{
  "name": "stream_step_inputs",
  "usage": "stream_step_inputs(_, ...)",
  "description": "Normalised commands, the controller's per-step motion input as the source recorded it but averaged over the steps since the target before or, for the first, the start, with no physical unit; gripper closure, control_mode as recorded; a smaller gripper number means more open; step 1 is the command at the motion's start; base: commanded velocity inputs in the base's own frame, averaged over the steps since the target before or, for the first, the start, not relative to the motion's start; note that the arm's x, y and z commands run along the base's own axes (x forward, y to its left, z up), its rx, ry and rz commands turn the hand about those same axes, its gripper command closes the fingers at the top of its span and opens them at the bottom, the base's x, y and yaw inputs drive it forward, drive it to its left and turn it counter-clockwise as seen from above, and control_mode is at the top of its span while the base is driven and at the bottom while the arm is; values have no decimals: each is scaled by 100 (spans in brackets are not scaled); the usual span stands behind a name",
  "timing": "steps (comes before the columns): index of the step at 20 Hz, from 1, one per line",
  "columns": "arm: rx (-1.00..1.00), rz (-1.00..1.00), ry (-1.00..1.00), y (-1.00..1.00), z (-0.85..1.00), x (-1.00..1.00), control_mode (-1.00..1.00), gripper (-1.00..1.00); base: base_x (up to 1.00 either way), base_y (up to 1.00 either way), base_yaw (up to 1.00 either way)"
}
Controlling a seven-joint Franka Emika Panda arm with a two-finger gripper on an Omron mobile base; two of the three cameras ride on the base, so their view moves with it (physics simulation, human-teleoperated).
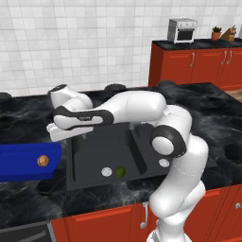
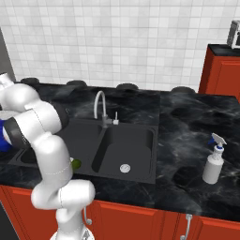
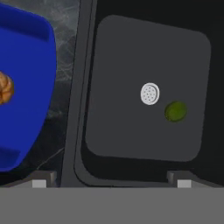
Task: Pick up all produce items and place them in the sink. Turn on the sink faucet to wash them. Then turn the sink off and put them in the tray.
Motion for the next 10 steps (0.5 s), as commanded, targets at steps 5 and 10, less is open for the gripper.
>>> stream_step_inputs(5, 0, -5, -3, -43, 0, -16, -100, -100, 0, 0, 0)
stream_step_inputs(10, 0, -6, -3, -44, 0, -15, -100, -100, 0, 0, 0)
